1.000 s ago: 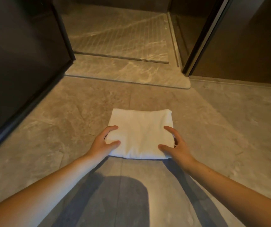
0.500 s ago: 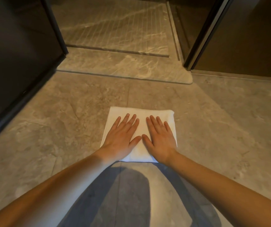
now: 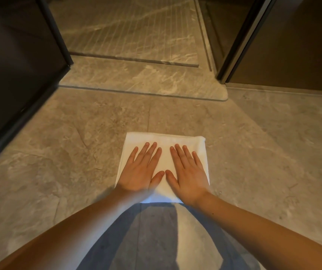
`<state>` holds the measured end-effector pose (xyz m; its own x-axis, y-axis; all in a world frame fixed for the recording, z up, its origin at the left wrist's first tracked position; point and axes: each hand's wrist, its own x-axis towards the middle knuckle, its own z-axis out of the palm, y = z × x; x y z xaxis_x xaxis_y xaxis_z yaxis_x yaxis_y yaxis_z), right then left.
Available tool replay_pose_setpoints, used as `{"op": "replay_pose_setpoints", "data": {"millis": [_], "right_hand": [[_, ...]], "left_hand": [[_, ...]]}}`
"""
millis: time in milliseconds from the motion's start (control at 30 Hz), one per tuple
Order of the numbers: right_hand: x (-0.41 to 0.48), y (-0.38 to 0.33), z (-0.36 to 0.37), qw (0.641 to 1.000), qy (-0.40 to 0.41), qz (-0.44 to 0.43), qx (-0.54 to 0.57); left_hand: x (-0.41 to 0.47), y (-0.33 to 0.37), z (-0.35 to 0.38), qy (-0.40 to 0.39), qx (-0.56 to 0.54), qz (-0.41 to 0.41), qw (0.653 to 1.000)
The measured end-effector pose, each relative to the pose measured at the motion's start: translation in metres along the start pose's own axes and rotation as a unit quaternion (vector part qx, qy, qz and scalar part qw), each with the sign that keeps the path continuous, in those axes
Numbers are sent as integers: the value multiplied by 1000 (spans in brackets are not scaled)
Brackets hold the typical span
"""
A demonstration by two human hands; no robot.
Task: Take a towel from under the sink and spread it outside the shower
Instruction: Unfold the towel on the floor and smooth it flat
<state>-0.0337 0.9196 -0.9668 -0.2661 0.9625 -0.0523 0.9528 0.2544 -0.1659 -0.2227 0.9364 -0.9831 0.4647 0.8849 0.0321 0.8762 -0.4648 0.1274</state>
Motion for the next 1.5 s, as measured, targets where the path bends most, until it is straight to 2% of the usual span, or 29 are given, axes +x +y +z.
{"op": "replay_pose_setpoints", "data": {"millis": [267,400,500,600,733,867,1200,1500], "right_hand": [[2,0,-5,1000,-23,-5,5],[14,12,-28,997,-35,-40,54],[29,32,-51,997,-7,-70,30],[43,45,-62,998,-36,-44,-27],[59,43,-66,994,-100,-8,-35],[66,42,-68,992,-117,3,-38],[62,37,-57,1000,-15,16,-19],[67,39,-58,999,-36,37,1]], "left_hand": [[0,3,-9,-36,6,-10,999],[11,-4,-21,-80,-77,-26,994],[33,-18,-46,-59,-101,3,993],[53,-34,-65,-37,-93,-4,995],[67,-49,-67,-132,-80,-59,986],[70,-47,-59,-123,-83,-72,986],[66,-44,-57,-54,-69,-96,992],[78,-55,-64,-134,-92,-86,983]]}}
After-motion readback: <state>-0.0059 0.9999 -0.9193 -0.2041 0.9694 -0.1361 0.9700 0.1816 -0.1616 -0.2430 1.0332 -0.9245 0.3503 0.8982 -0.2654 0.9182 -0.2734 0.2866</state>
